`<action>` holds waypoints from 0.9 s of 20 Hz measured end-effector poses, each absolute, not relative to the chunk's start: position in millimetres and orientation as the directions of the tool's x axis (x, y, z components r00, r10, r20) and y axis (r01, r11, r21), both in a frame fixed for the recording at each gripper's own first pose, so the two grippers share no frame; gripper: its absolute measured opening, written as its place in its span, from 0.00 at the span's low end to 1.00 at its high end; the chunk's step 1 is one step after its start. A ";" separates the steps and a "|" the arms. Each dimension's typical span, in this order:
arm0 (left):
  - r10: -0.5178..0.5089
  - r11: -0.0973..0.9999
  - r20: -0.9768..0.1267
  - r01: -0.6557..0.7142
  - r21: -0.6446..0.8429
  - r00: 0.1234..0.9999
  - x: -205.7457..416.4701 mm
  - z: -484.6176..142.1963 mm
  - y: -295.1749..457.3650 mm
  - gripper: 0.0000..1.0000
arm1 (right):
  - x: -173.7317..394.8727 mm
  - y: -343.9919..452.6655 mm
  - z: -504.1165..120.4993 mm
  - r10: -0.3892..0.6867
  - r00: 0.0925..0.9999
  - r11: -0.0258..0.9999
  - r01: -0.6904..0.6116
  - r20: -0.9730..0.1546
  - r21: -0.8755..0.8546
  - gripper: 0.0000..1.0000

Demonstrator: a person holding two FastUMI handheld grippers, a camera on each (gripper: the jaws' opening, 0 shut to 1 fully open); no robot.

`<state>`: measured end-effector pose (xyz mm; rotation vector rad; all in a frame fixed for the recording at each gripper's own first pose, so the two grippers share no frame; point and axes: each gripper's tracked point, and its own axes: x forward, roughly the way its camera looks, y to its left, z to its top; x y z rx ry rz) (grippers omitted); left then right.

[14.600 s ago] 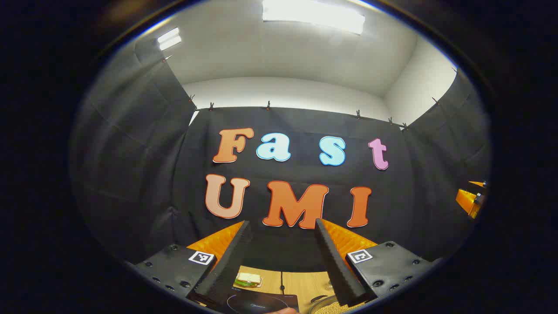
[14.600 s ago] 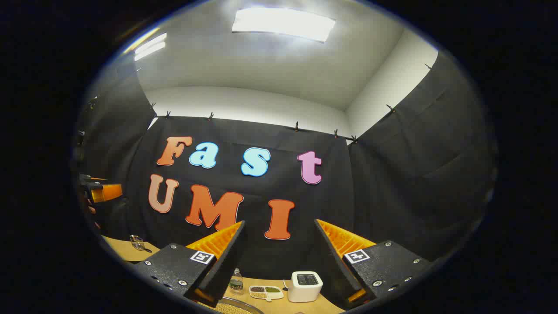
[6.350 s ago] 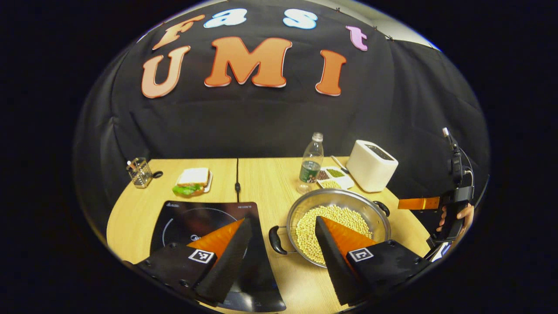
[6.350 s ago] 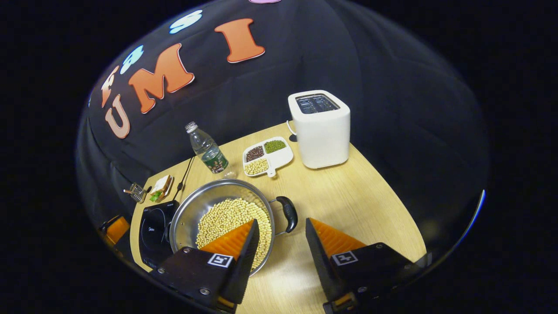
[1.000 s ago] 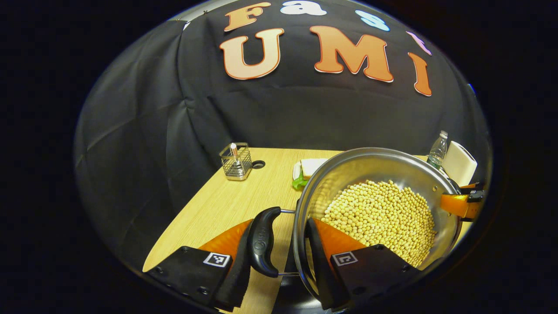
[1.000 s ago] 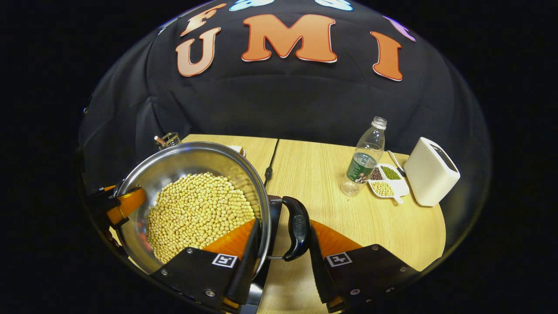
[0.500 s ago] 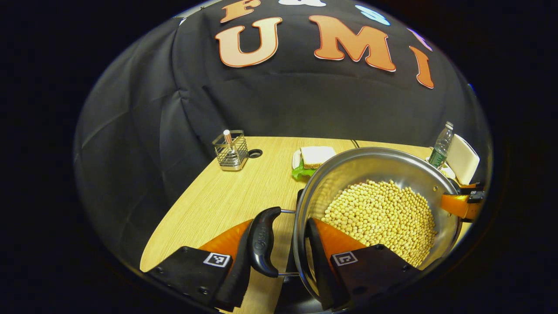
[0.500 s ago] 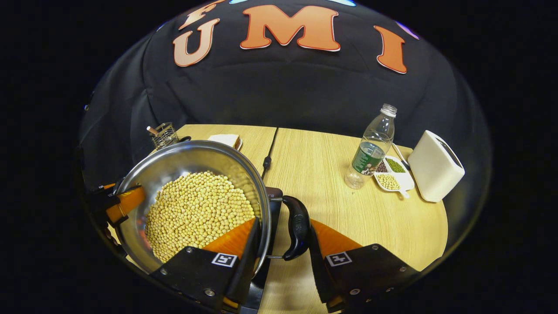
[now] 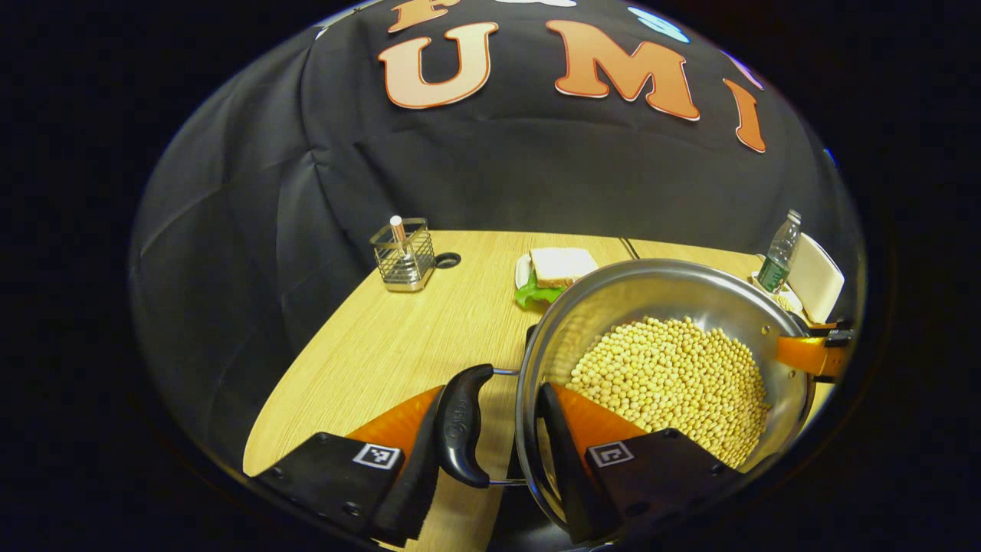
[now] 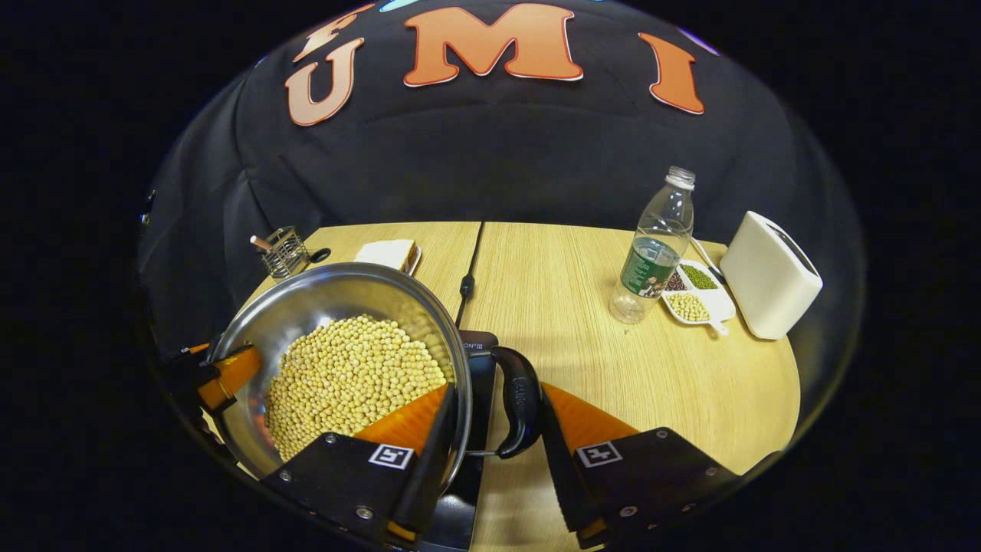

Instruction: First push the handle of the pot to place it horizontally, then grasp the pot with both hands and set it on the induction cooktop.

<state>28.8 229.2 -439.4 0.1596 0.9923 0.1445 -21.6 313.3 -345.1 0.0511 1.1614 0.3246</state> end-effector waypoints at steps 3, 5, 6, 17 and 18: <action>0.219 0.972 -0.787 -0.056 0.229 0.577 36.0 -423.5 231.9 0.75 | -15.0 309.5 -332.3 0.289 0.401 0.950 -0.229 -0.869 0.210 0.68; 0.233 0.966 -0.749 -0.060 0.251 0.620 43.9 -405.8 232.6 0.72 | -6.1 301.6 -318.0 0.285 0.451 0.953 -0.231 -0.846 0.197 0.68; 0.236 0.964 -0.734 -0.062 0.257 0.637 44.7 -395.9 231.6 0.78 | -0.1 297.8 -308.9 0.286 0.484 0.954 -0.229 -0.827 0.195 0.69; 0.155 0.982 -0.428 -0.091 0.166 0.890 47.1 -207.3 163.4 0.80 | 29.7 212.7 -154.9 0.307 0.805 0.950 -0.289 -0.507 0.115 0.77; 0.139 0.985 -0.404 -0.086 0.147 0.904 44.2 -190.8 155.3 0.83 | 27.8 205.5 -140.7 0.302 0.822 0.952 -0.285 -0.483 0.110 0.79</action>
